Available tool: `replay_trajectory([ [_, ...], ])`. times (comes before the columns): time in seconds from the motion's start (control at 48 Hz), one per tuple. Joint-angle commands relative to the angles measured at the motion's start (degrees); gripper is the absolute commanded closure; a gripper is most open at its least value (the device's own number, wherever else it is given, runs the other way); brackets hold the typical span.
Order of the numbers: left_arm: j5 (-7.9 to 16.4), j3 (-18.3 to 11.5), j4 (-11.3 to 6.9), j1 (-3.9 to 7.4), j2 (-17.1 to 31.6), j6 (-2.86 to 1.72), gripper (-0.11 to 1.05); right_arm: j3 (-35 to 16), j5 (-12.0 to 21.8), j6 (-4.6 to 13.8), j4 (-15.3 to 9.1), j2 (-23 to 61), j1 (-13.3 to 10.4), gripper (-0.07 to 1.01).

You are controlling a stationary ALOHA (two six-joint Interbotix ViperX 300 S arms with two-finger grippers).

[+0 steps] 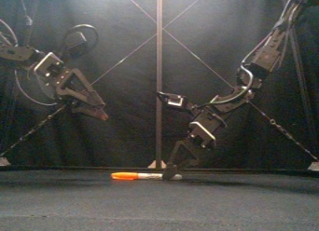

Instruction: Uncap the pen

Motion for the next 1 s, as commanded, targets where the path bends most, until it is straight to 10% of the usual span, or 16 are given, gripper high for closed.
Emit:
replay_trajectory([
  [0.021,-0.44,-1.67,0.00,0.88,0.53,0.09,-0.07,-0.18,0.70,0.09,-0.26,-0.44,-0.26,0.32],
  [0.229,1.23,-5.45,0.70,0.70,3.52,0.09,-0.07,-0.44,0.97,0.26,-0.09,-3.25,-0.18,0.47],
  [0.521,10.02,-11.87,2.81,0.70,11.16,0.00,-0.07,0.44,1.93,0.18,-0.18,-9.49,2.29,0.47],
  [1.0,9.67,-12.83,2.99,1.49,13.62,0.00,-0.07,0.26,2.02,0.09,-0.26,-12.22,5.27,0.47],
])
